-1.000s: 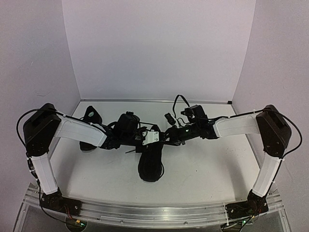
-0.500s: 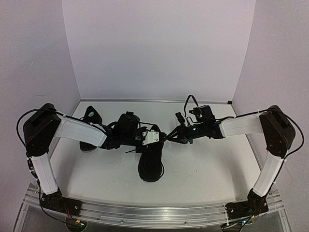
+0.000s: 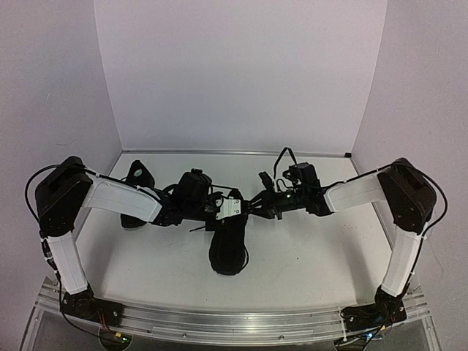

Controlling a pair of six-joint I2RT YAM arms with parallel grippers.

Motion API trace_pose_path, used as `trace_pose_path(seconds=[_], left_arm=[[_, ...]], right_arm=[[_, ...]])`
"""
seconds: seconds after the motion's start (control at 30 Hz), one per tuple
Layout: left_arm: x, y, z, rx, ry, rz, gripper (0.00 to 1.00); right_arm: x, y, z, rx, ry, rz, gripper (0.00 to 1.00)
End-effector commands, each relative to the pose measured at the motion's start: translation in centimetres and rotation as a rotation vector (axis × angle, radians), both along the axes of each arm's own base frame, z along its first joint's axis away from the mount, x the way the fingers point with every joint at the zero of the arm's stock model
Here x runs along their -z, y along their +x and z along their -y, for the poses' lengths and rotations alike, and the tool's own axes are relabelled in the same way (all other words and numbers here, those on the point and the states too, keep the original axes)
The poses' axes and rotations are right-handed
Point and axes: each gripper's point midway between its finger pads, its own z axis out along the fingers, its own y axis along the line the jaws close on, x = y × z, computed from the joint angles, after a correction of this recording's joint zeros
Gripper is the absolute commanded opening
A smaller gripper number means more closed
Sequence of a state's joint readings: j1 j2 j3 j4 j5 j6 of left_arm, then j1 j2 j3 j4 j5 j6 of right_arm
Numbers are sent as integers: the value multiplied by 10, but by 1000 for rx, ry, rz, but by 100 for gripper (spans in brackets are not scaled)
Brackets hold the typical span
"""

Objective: Tie the shoes

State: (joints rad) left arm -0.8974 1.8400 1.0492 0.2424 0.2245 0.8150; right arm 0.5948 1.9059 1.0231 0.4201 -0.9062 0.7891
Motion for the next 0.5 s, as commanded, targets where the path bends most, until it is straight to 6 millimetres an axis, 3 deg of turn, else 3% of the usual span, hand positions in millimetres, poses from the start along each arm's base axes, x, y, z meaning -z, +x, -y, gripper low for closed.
trace_pose_path(seconds=[0.0,0.47], left_arm=[[4,0,-3,-2,23,-3,0],[5,0,-4,-5,21,-8,0]], right_arm=[[2,-8,-7,-27,44,-21,16],[-2,-18,-7,-36,141,-64,17]])
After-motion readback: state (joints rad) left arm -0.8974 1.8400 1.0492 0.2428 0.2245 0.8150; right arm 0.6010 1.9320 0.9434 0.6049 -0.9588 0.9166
